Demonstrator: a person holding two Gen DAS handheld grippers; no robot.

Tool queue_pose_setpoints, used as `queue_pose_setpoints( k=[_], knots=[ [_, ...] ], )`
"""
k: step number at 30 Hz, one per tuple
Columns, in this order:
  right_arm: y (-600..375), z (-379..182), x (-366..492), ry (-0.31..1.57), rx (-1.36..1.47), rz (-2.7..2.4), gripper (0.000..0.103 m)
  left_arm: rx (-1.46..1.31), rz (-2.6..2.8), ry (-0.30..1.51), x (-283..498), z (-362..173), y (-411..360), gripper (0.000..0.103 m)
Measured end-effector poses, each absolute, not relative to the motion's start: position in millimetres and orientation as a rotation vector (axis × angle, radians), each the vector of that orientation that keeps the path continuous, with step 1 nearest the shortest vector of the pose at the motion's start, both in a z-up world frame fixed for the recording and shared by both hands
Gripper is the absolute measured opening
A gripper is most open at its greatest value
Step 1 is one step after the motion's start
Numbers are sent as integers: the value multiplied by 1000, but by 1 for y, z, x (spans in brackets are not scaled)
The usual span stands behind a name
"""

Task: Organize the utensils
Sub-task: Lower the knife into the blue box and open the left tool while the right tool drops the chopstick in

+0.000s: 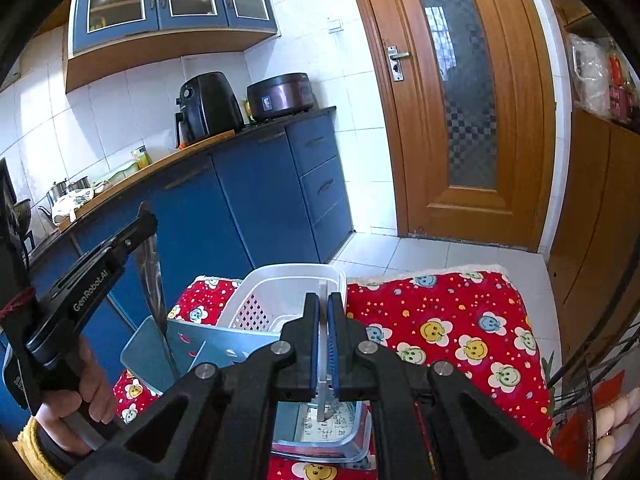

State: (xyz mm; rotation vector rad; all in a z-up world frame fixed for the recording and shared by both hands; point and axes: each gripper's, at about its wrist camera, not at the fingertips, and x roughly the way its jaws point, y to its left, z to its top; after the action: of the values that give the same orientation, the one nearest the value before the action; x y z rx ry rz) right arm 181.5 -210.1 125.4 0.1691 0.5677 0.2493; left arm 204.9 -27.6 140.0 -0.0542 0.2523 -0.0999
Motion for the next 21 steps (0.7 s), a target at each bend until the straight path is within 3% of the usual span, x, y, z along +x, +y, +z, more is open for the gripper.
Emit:
queue_pose_setpoints(
  k=[12, 16, 21],
  knots=[
    [-208, 121, 180, 591, 185, 274, 8, -59, -108, 263, 201, 139, -30, 3],
    [-209, 123, 177, 593, 200, 279, 25, -71, -117, 282, 198, 139, -29, 4],
    [-210, 126, 171, 586, 213, 280, 32, -78, -130, 317, 194, 138, -27, 17]
  ],
)
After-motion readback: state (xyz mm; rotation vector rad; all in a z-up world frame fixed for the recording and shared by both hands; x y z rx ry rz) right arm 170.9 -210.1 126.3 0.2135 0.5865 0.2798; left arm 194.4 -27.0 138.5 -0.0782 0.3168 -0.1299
